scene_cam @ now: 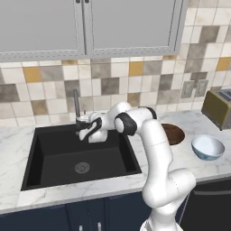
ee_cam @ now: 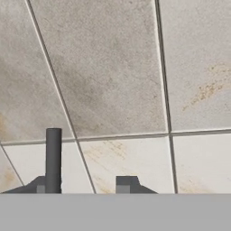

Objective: Rinse each bowl for a few seconds and place them down in the sink or on the counter.

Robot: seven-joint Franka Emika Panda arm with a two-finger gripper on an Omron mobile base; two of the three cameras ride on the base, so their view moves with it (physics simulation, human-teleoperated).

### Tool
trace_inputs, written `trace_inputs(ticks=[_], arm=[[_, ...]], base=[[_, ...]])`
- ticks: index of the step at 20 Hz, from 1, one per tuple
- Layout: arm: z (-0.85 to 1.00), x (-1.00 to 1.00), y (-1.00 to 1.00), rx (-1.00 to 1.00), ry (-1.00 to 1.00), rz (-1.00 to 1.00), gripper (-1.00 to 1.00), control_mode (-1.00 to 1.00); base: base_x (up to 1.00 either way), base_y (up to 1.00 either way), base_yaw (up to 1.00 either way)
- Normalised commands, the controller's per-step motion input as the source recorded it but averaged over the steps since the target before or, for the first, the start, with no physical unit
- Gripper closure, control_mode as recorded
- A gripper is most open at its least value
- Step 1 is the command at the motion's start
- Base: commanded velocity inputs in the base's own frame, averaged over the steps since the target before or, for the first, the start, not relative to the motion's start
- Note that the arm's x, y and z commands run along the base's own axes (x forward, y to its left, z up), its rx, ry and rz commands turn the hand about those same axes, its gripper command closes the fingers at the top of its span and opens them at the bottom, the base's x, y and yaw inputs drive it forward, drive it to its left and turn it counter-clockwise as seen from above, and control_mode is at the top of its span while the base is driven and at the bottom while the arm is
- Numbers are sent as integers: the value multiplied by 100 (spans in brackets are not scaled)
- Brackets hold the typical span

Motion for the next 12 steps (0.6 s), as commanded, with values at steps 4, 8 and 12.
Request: trace_inputs(ticks=[4,8,12], arm=[[-59,0,-62,3,0,-6,100,-100],[-54,-6,-62,3,0,-6,100,-100],[-52,-10,-62,4,0,-5,100,-100]], base=[[0,0,0],[0,0,0],[0,0,0]])
